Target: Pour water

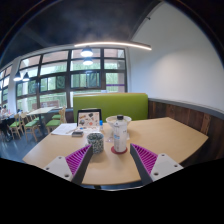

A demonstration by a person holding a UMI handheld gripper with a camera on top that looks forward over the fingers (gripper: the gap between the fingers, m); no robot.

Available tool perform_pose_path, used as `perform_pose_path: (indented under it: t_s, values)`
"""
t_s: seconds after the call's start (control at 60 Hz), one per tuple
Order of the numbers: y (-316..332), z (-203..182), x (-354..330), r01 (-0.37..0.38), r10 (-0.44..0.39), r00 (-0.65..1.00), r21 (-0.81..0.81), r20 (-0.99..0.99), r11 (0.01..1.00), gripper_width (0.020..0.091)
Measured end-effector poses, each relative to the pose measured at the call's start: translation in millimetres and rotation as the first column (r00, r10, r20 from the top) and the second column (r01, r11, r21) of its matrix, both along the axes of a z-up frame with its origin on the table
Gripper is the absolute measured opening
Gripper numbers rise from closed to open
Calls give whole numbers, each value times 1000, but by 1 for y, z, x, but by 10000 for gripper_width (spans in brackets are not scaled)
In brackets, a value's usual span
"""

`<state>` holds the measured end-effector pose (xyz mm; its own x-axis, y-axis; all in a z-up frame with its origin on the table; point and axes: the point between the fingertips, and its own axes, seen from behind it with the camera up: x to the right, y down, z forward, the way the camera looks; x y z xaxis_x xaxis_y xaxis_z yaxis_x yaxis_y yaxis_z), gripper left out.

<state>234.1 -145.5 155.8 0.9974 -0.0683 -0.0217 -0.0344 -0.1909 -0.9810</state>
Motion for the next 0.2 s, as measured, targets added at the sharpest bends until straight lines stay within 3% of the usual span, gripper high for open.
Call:
perform_pose_path:
  t_s: [0.2]
  values:
    - [-47, -12, -3, 4, -4, 1000, 3, -12, 1000, 836]
